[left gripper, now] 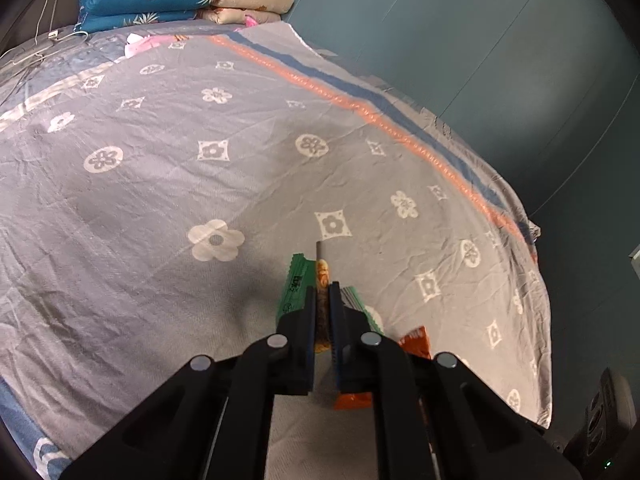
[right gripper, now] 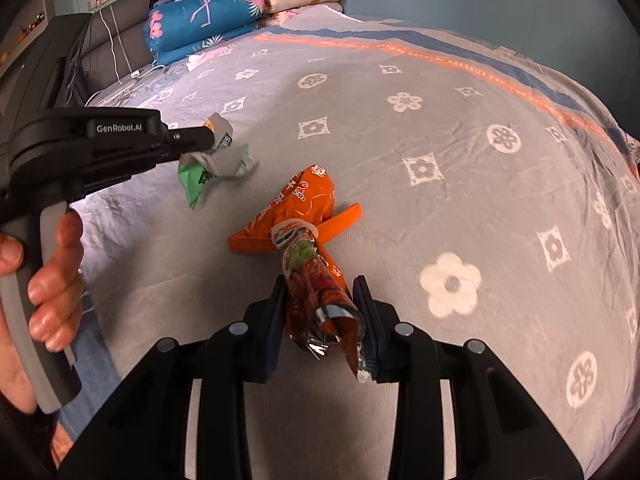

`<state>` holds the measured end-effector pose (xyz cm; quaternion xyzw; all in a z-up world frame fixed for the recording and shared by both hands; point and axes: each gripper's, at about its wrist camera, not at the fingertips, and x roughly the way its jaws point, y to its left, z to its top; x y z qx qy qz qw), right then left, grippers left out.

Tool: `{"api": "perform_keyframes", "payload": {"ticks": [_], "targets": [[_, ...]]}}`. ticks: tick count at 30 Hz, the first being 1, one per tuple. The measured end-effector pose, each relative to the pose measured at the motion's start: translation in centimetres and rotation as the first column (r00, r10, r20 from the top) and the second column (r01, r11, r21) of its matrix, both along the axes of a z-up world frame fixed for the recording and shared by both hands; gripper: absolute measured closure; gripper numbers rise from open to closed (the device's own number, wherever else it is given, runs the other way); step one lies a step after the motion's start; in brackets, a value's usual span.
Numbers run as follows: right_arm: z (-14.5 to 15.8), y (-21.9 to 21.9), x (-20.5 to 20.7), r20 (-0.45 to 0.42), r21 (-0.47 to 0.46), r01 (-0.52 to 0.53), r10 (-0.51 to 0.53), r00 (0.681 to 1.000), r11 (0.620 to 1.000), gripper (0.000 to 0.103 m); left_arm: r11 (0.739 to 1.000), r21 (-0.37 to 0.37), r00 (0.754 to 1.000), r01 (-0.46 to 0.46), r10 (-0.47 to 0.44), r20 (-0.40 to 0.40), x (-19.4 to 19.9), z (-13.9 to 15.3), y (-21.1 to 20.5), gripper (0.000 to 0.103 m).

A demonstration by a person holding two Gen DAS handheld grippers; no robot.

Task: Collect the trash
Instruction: 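Carry the green packet and orange wrappers with both tools over the bin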

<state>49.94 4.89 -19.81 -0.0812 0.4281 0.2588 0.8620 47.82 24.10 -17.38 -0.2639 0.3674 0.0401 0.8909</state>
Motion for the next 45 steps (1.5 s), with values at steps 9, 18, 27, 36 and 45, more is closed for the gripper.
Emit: {"api": "perform_keyframes", "payload": {"ticks": [9,18,27,36,45], "targets": [[3.7,-4.5,-5.9,0.021,0.037,0.041,-0.042,0.999,0.998,0.072,0.996,0.073,0.994,0.042,-0.05,0.102,-5.9,5.9,-3.3,0.097],[7.4,-10.9,-13.2,0.022,0.075,0.088,-0.089,0.996,0.993,0.071,0.982,0.125,0.977,0.139,-0.157,0.145,-15.4,10.1,-8.6,0.097],[10.5,-17.8,-22.4,0.045,0.153,0.174,-0.183,0.982,0.973,0.071,0.958,0.138,0.937,0.253,-0.278,0.21,-25.2,14.6,-14.3,0.097],[13.3,-23.1,-28.9,0.086,0.242,0.223,-0.249,0.965,0.944,0.071,0.925,0.198,0.876,0.326,-0.374,0.305,-32.7,19.2,-19.2,0.097],[15.7,-27.6,-33.3,0.116,0.311,0.281,-0.33,0.937,0.908,0.071,0.892,0.271,0.824,0.36,-0.441,0.357,-36.9,22.1,-22.6,0.097]]}}
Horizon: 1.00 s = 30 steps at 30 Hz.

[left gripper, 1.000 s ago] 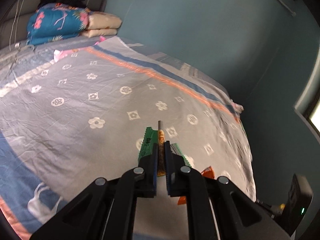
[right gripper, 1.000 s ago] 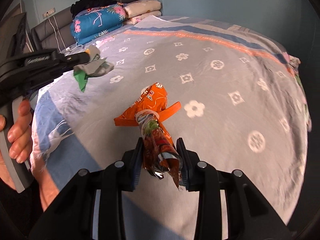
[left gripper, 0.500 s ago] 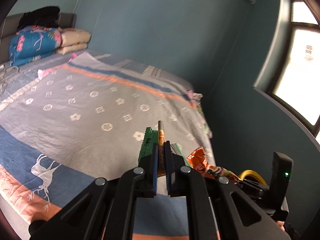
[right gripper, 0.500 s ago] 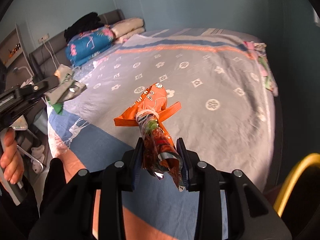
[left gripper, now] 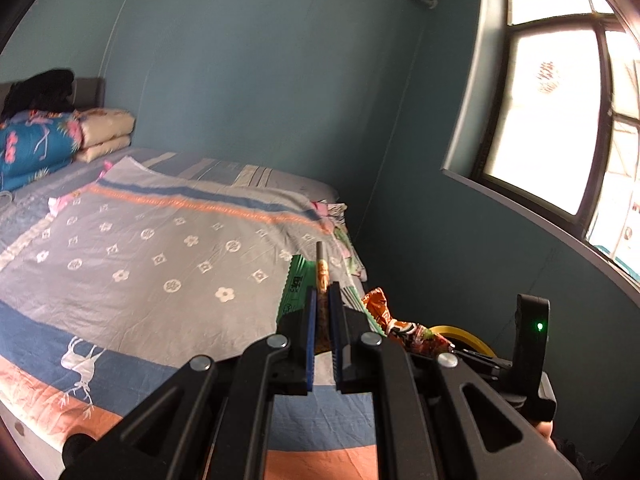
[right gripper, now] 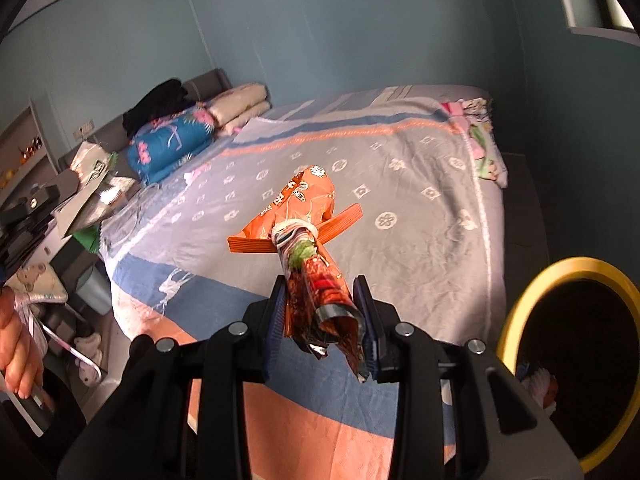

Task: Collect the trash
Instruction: 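Carry the green packet and orange wrappers with both tools over the bin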

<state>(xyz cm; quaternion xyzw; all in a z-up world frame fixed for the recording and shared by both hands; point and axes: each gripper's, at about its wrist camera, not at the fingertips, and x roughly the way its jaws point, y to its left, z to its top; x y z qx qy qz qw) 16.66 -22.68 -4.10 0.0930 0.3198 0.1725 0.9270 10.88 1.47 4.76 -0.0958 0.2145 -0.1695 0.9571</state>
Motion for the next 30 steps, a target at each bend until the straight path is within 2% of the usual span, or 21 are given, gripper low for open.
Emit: {"api": "perform_keyframes", "payload": {"ticks": [8,18,24,30], "targets": [[1.5,-2.7,-2.2,0.031,0.021,0.051,-0.052,0.998,0.998,0.071,0.998,0.041,0.998,0.048,-0.049,0.037,-2.0,1.4,-2.8,0.097],[2.4,-6.9,-4.7,0.068,0.047,0.141,-0.144,0.987,0.989,0.071,0.991,0.088,0.994,0.097,-0.101,0.042,-2.3,1.9,-6.5,0.097],[2.2,-10.4,-5.3,0.06,0.066,0.237,-0.241,0.969,0.969,0.071,0.983,0.092,0.987,0.158,-0.16,0.011,0.4,0.6,-10.5,0.097],[1.0,-15.5,-5.3,0.006,0.072,0.379,-0.38,0.925,0.923,0.07,0.95,0.076,0.952,0.304,-0.301,-0.054,5.0,-2.9,-18.0,0.096]]}}
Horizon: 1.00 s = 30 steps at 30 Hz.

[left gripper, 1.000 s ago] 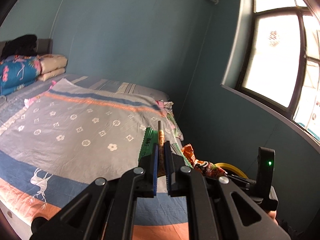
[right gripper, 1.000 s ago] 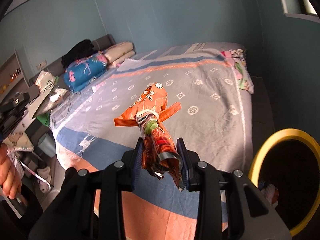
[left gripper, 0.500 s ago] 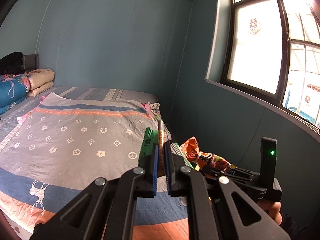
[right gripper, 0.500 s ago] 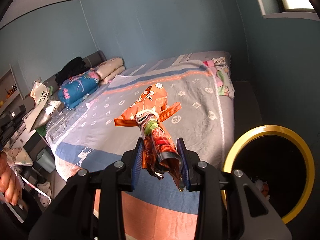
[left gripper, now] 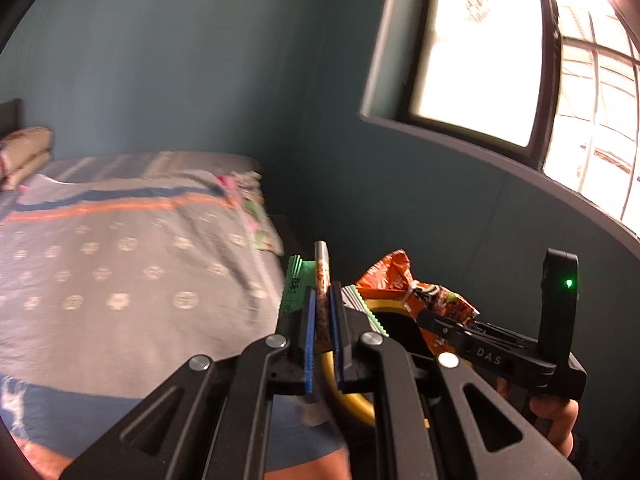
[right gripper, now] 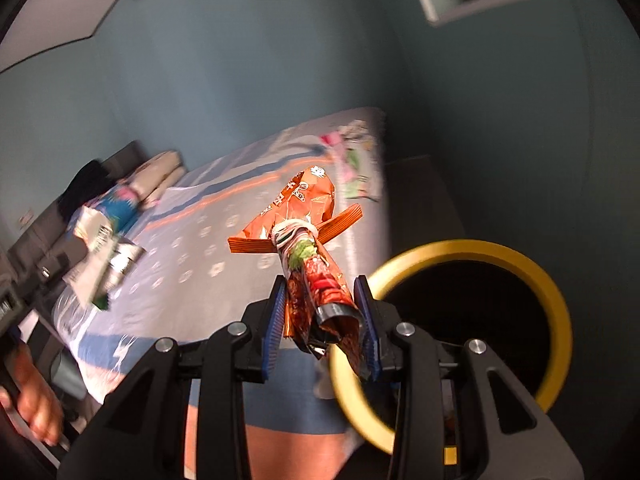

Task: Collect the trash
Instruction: 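Carry the green packet and orange wrappers with both tools over the bin, then open both tools over the bin, dropping the green packet and orange wrappers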

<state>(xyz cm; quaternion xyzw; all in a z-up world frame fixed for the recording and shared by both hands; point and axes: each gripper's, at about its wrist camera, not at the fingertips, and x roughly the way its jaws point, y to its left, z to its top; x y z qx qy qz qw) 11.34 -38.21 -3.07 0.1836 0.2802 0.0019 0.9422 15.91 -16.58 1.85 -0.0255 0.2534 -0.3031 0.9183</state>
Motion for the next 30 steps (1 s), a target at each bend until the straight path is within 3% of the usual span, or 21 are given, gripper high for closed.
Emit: {"api": "perform_keyframes", "payload": {"ticks": [8,13,20,22,24,30], "targets": [[-2.8,-6.1,0.8,-0.085,0.039,0.13,-0.126,0.988,0.991,0.07,0.991,0.031,0.986,0.133,-0.129,-0.104,4.5,-4.7,-9.2,0.096],[-4.4,-8.2,0.4,-0.111,0.062,0.166,-0.158,0.981,0.984,0.069,0.985,0.026,0.971,0.169,-0.162,-0.178,6.3,-7.1,-12.1,0.092],[-6.0,-10.2,1.6,-0.144,0.069,0.179,-0.168,0.975,0.981,0.064,0.987,0.016,0.961,0.159,-0.151,-0.233,7.9,-8.9,-13.1,0.08],[-6.3,-10.7,1.9,-0.152,0.081,0.184,-0.17,0.974,0.98,0.062,0.988,0.011,0.961,0.153,-0.146,-0.235,7.9,-9.0,-12.9,0.064],[-6.5,-10.9,2.2,-0.156,0.081,0.191,-0.177,0.972,0.978,0.061,0.99,0.002,0.965,0.14,-0.136,-0.224,7.9,-8.9,-12.5,0.055],[-6.6,-10.8,2.1,-0.156,0.083,0.223,-0.208,0.966,0.971,0.057,0.992,-0.038,0.965,0.118,-0.123,-0.231,8.1,-8.2,-10.8,0.048]]}}
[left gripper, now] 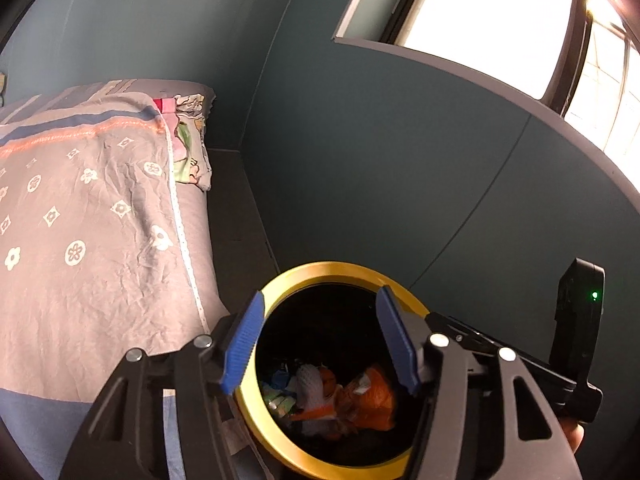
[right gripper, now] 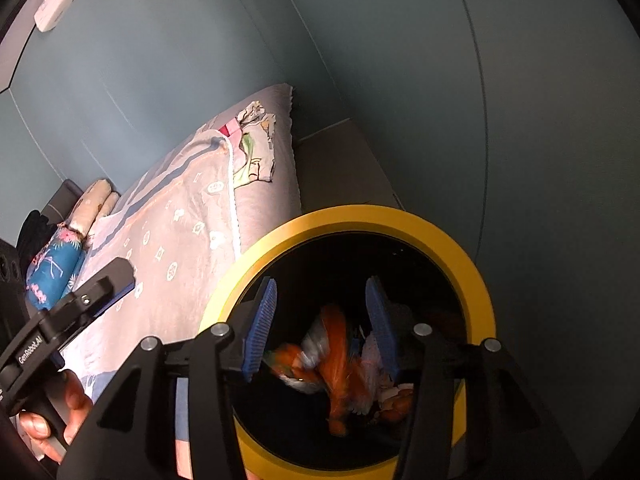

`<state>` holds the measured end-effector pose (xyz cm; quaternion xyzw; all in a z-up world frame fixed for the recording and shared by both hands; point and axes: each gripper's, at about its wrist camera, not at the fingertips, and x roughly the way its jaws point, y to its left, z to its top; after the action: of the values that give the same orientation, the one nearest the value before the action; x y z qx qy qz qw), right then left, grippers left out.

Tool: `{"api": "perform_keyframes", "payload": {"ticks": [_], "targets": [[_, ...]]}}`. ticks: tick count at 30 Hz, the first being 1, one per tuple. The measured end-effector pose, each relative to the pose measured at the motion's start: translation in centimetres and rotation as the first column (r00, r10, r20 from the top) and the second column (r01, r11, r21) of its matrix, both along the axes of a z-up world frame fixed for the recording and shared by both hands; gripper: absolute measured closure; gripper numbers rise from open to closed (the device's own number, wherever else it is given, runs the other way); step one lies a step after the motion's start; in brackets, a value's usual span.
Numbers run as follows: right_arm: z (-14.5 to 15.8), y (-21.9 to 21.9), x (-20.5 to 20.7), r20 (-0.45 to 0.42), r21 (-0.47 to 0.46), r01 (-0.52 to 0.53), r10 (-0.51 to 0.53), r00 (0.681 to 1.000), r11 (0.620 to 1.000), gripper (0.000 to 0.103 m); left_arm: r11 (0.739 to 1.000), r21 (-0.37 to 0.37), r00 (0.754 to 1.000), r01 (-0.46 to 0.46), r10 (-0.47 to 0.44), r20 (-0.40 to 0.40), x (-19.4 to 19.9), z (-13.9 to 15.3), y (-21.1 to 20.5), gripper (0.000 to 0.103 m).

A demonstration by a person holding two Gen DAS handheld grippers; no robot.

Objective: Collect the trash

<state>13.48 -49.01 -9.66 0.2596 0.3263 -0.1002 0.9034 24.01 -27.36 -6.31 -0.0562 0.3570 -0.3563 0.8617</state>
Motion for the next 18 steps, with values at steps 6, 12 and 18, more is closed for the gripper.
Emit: {"api": "perform_keyframes", "payload": {"ticks": [6,12,18], "targets": [[0.6,0.4,0.0,0.008,-0.015,0.007,-0.007,1.0,1.0,0.056,0.999,-0.015,0.999,-0.035,0.035,-0.003,0.0,0.5,2.0,0.046],[1.6,2.2,-0.3,0.006,-0.048,-0.004,0.004,1.0,0.999,0.053,0.996,-0.013,0.996,-0.086,0.086,0.024,-0.5,1.5,5.4,0.046],[3.5,6.8,0.0,0.038,-0.132,-0.054,0.06,0.997,0.99,0.037,0.974,-0.009,0.97,-0.225,0.224,0.092,-2.3,3.2,12.4,0.031]]}}
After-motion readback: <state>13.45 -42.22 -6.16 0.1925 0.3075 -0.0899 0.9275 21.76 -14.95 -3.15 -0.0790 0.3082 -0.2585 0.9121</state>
